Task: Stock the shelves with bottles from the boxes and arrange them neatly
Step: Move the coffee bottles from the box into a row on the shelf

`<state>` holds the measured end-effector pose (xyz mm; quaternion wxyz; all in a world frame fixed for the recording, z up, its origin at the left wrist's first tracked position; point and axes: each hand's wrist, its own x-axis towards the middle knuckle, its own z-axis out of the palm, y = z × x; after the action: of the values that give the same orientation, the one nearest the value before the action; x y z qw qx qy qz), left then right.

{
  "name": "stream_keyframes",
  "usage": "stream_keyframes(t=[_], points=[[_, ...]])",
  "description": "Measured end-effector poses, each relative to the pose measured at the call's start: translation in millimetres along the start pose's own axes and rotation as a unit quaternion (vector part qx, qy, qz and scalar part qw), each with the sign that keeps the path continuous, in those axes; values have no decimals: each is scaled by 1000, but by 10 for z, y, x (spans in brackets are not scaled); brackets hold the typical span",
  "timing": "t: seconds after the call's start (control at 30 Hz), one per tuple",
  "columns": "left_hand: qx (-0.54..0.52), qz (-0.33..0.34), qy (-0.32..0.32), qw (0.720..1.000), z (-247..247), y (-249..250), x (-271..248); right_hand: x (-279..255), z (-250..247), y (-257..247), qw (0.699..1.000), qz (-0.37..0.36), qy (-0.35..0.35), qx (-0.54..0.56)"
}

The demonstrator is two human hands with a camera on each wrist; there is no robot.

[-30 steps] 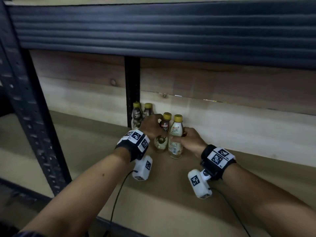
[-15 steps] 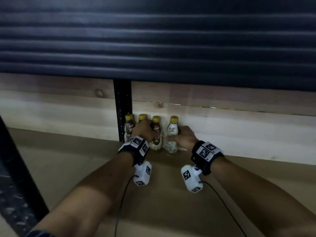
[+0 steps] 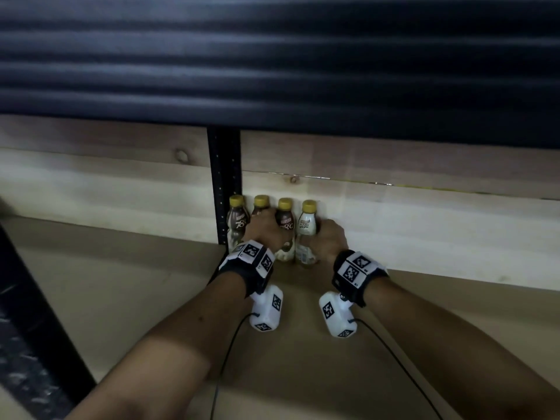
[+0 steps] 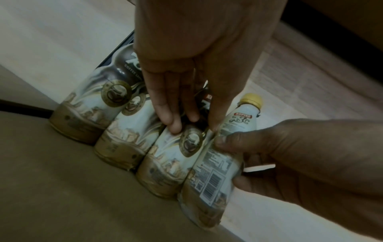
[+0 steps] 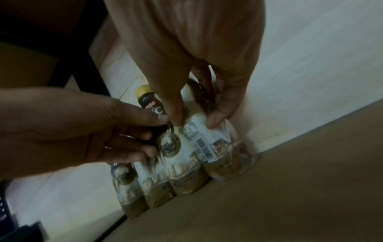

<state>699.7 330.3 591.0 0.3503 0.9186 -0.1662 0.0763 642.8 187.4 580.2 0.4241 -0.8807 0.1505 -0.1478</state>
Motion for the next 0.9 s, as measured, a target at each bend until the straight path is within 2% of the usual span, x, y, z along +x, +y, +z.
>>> stream_keyframes(t=[0.1, 0.23, 0.33, 0.4, 0.5, 0.6, 0.7, 0.83, 0.9], points=[[-21, -3, -16, 1000, -46, 12, -77, -47, -45, 31, 1000, -14, -3, 10], [-37, -8, 3, 999, -102, 52, -217, -119, -178, 53, 1000, -29, -6, 1], [-22, -15, 6, 1000, -169, 149, -297, -169, -333, 63, 999, -38, -5, -22], [17, 9, -7, 1000, -209, 248, -350, -212, -481, 71, 995, -58, -16, -73], [53, 35, -34, 997, -209, 404, -457, -332, -725, 122, 969, -102, -56, -216], [50, 27, -64, 996, -107, 539, -594, -508, -985, 240, 937, -113, -107, -311], [45, 21, -94, 994, 39, 758, -789, -714, -1293, 433, 919, -107, -145, -350], [46, 68, -175, 981, 307, 1209, -1125, -1061, -1749, 789, 902, -89, -176, -384], [28, 57, -204, 977, 488, 1479, -1347, -1263, -1996, 966, 894, -77, -186, -400]])
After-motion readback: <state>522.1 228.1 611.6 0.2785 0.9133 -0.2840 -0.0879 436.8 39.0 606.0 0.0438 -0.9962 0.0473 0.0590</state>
